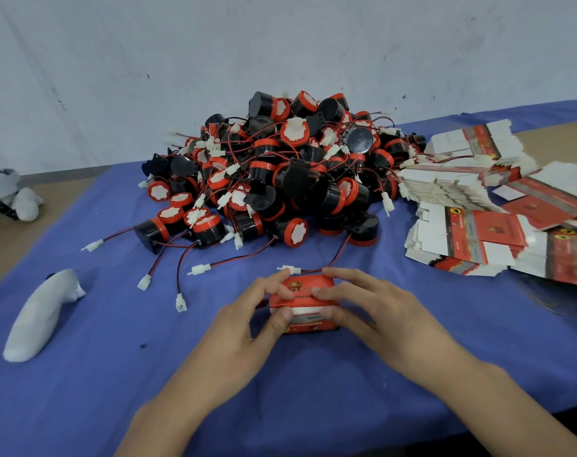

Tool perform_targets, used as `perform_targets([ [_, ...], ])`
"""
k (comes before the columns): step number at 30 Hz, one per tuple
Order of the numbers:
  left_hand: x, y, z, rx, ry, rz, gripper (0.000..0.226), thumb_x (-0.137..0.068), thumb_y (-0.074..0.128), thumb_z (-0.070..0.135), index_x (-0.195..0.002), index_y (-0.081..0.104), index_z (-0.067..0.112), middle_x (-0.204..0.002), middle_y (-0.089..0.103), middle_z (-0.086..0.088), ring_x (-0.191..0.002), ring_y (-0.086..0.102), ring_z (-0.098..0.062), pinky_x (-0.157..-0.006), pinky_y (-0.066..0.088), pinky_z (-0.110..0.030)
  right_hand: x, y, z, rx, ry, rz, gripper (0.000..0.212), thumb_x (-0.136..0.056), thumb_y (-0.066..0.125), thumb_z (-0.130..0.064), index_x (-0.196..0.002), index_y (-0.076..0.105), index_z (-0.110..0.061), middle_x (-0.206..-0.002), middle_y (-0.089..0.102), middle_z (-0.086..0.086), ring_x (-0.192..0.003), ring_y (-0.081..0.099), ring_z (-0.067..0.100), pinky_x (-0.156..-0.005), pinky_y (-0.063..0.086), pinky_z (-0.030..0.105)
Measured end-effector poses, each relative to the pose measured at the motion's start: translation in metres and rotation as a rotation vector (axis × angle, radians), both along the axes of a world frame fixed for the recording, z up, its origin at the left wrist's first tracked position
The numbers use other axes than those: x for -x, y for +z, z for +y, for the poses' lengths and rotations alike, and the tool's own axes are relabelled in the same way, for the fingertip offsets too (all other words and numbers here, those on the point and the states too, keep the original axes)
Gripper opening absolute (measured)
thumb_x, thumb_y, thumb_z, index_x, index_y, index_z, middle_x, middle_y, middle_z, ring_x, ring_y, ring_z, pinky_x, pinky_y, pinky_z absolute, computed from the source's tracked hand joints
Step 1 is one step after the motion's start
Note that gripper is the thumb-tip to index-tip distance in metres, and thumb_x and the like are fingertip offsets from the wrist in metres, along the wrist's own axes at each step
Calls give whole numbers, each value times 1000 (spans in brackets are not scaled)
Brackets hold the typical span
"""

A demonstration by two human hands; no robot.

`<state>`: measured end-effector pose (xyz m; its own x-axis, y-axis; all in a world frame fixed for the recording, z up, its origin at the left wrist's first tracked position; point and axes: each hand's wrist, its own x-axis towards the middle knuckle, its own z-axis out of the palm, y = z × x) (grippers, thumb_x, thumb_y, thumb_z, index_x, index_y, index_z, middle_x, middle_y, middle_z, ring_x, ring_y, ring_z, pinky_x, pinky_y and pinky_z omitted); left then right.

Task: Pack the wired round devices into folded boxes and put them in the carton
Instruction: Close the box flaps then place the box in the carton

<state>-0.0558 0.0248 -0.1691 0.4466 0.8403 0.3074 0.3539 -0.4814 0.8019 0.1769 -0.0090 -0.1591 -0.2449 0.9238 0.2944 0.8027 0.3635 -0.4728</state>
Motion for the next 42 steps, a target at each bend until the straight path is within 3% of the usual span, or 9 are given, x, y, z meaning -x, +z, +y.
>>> perform_targets([
  [4, 8, 0, 1, -89, 13, 26, 20, -88, 62, 48, -108, 64, 44, -145, 43, 33, -133, 44, 8, -97, 45, -11, 1, -3, 0, -54, -16, -28, 45, -93, 41, -61, -121, 68, -40, -144, 56, -14, -92, 68, 21, -73, 41, 24],
  [6, 12, 0, 2, -113, 27, 35, 22, -86, 64, 47, -107, 66, 48, -144, 44, 32, -133, 43, 9, -95, 44, -9, 1, -4, 1, -56, -14, -14, 45, -92, 40, -62, -120, 69, -41, -144, 57, -15, -92, 67, 20, -71, 41, 24],
  [11, 13, -1, 3, -97, 42, 6, 23, -82, 64, 48, -104, 70, 53, -139, 48, 34, -131, 45, 8, -90, 50, -14, -1, -5, 3, -63, -6, 16, 45, -91, 41, -63, -117, 70, -41, -142, 57, -17, -89, 67, 17, -70, 42, 23],
  [17, 15, -1, 5, -81, 60, 25, 27, -80, 64, 54, -106, 71, 55, -139, 49, 33, -134, 45, 4, -96, 54, -33, 0, -4, 2, -89, 11, 19, 43, -91, 42, -62, -115, 71, -41, -141, 57, -17, -79, 59, 5, -67, 30, 7],
  [22, 15, 0, 4, -115, 64, 34, 27, -81, 63, 54, -107, 71, 55, -139, 50, 32, -133, 46, 3, -93, 56, -33, 3, -1, 0, -157, 5, -10, 37, -93, 48, -54, -113, 73, -35, -136, 62, -11, -80, 68, 17, -67, 41, 23],
  [30, 15, -1, 2, -183, 68, 94, 23, -85, 59, 54, -106, 70, 55, -142, 47, 30, -133, 47, 0, -95, 54, -31, 3, -1, 1, -289, 26, -117, 33, -95, 50, -45, -107, 76, -29, -128, 69, -1, -67, 67, 20, -62, 39, 22],
  [34, 11, -1, 0, -265, 71, 138, 20, -89, 56, 53, -104, 67, 47, -144, 45, 30, -134, 45, -2, -95, 49, -25, 2, -2, 2, -315, 52, -84, 34, -96, 51, -45, -106, 78, -26, -129, 69, 1, -71, 70, 22, -61, 51, 28],
  [37, 8, -2, -1, -301, 77, 167, 14, -93, 57, 49, -103, 64, 42, -143, 46, 29, -136, 42, -2, -98, 48, -29, 0, -1, 3, -347, 63, -95, 35, -97, 51, -47, -105, 79, -28, -131, 68, 1, -72, 71, 21, -60, 53, 28],
  [42, 3, 0, 0, -216, 6, 160, 24, -93, 54, 52, -114, 64, 51, -145, 40, 25, -132, 46, -4, -96, 53, -28, -2, 1, 1, -337, 70, -108, 40, -95, 45, -45, -109, 78, -31, -139, 64, 0, -79, 73, 22, -61, 58, 34],
])
